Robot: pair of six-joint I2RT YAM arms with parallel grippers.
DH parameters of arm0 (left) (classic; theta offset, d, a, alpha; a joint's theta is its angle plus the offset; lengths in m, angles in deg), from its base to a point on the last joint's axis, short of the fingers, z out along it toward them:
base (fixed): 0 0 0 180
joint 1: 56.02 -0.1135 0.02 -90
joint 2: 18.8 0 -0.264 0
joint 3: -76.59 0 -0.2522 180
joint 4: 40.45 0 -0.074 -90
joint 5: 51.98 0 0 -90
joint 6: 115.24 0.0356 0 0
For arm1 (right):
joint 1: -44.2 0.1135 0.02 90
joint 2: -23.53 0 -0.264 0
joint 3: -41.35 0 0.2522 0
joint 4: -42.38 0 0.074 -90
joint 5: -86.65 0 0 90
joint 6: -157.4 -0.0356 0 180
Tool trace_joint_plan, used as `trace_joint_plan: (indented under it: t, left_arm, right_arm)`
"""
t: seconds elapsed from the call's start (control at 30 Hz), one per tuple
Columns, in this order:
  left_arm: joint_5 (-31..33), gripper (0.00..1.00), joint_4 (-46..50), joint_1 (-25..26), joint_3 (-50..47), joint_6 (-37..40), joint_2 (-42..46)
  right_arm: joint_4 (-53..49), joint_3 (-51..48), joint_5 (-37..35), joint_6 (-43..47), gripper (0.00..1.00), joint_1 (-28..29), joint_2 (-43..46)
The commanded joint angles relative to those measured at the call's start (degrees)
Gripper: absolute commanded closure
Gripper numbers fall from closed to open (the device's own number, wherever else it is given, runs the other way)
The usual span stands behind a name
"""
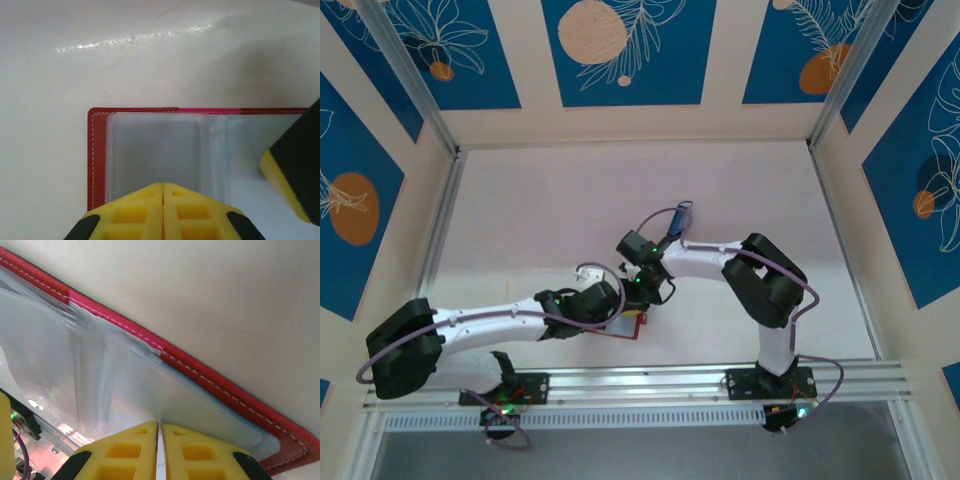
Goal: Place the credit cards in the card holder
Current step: Flip over the card slot on the card holder.
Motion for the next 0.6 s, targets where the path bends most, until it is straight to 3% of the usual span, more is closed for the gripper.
trace_joint_plan:
  t: [0.0, 0.27, 0.57]
  left_arm:
    - [-3.26, 0.93, -3.17, -1.7, -1.69, 1.88, -1.94]
    - [-5.07, 0.93, -5.88, -2.92, -2.12, 2.5, -5.99]
    - [-6.03, 0.95, -7.61, -3.38, -2.72, 2.23, -7.93]
  right_arm:
    - [-5.68, -1.08, -4.54, 2.4, 0.87, -2.16, -1.08]
    - [-6.82, 3.28, -6.44, 8.13, 0.87, -6.58, -4.06]
    - [-8.76, 7.73, -5.17, 13.0, 0.86, -9.88, -1.01]
